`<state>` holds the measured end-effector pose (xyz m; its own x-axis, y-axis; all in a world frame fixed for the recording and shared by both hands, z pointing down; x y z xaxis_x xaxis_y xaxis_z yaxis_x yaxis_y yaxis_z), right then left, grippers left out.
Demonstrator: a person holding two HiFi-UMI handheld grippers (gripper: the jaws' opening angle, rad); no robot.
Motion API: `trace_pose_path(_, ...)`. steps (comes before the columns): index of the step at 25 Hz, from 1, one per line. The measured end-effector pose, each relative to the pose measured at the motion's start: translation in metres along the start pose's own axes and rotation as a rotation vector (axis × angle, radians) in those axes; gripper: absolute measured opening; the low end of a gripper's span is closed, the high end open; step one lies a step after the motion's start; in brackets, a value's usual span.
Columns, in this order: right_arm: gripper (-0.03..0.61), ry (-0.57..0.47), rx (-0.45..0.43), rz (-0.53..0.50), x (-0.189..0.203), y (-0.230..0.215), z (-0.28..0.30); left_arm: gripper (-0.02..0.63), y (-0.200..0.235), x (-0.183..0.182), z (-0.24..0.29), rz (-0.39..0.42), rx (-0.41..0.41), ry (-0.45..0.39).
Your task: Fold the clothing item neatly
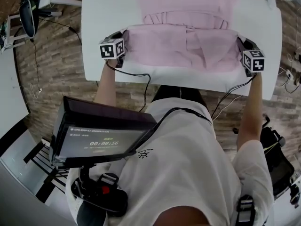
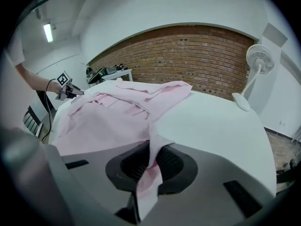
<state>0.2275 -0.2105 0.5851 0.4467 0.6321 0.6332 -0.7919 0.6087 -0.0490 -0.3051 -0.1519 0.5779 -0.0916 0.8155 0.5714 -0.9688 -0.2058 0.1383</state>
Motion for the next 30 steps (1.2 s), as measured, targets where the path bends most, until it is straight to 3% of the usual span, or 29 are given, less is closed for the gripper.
trace_pose_path(3,0.071,-0.006,-0.036,0.008,0.0,0.004,-0.005,0.029,-0.004,0.001,-0.003,0.01,0.01,0.002)
trace_pose_path(6,0.17,-0.003,-0.085,0.036,0.003,0.003,-0.012,0.137,-0.004,0.002,-0.008,-0.005,0.029,0.0)
trace_pose_path(8,0.195,-0.002,-0.093,0.044,0.007,-0.002,-0.018,0.166,-0.003,0.004,-0.011,-0.013,0.033,0.002)
trace_pose_path(12,0.195,-0.015,-0.066,0.037,0.011,-0.015,-0.031,0.181,-0.002,0.004,-0.017,-0.009,0.013,-0.013)
trace_pose_path(18,0.195,-0.066,-0.062,0.012,-0.004,0.004,-0.041,0.183,0.003,-0.003,-0.033,0.019,-0.015,-0.051)
trace_pose_path(26,0.19,-0.184,-0.138,-0.027,-0.016,0.054,-0.071,0.181,-0.041,-0.013,-0.074,0.082,-0.016,-0.154)
trace_pose_path(29,0.039,-0.242,-0.156,-0.036,-0.018,0.073,-0.091,0.179,-0.081,-0.01,-0.091,0.118,0.034,-0.177)
trace_pose_path(30,0.022,-0.256,-0.167,-0.035,-0.019,0.08,-0.093,0.168,-0.093,-0.008,-0.093,0.132,0.049,-0.18)
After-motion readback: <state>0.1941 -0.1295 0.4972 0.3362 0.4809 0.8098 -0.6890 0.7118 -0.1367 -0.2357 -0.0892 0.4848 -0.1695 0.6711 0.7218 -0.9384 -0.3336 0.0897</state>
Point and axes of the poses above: the fingertips, and each gripper's own axes: z forward along the fingers, y to its left, x out of its underside, the point moved 1 cm from there along -z, backward along the fingers, and after that the axes turned 1 degree about y, right-handed, at the moved point
